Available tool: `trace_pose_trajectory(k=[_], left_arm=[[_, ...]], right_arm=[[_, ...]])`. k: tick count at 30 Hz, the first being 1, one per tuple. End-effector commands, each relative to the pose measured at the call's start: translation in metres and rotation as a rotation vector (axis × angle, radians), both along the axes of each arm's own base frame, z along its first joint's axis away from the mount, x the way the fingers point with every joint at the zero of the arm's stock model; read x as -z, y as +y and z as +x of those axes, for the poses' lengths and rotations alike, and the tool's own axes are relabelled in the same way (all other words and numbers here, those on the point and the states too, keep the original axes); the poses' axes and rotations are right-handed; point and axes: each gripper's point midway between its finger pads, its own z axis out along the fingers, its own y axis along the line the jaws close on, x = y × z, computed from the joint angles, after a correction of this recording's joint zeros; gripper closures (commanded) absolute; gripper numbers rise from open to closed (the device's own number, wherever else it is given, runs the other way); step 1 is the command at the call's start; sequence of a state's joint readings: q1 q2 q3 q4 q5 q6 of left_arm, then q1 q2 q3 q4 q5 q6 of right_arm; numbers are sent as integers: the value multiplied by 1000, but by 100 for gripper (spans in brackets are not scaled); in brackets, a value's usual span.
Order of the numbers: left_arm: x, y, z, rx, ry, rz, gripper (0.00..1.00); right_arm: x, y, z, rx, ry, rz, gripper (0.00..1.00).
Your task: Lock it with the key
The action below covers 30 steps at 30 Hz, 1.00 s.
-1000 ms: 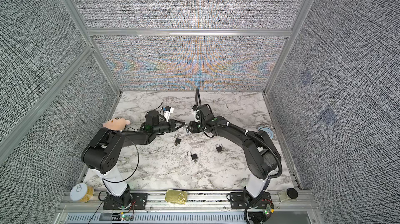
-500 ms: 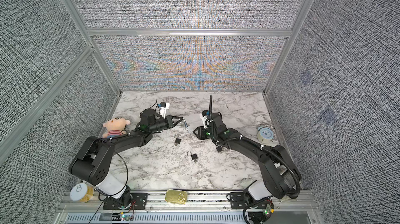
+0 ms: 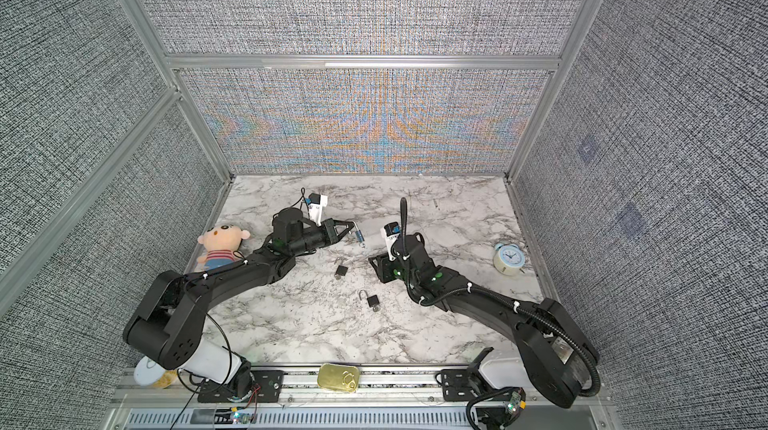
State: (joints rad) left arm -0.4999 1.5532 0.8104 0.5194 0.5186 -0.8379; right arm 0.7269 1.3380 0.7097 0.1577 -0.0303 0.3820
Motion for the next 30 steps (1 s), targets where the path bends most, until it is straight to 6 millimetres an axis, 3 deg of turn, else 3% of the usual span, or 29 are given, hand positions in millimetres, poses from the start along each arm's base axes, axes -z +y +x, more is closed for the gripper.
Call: trace_pose_trajectory(k=[1,12,30], left_arm=[[-9,-3,2,-17,-15,-10,100],[-16,-8,2,-15,-22,-15,100],[-25,-11,1,-9,-35,-21,100]], right_arm=[[-14,4,11,20,-74,8,56],[-22,21,32,7,-129,-1,56],[-32,32,51,19,-203,13,57]])
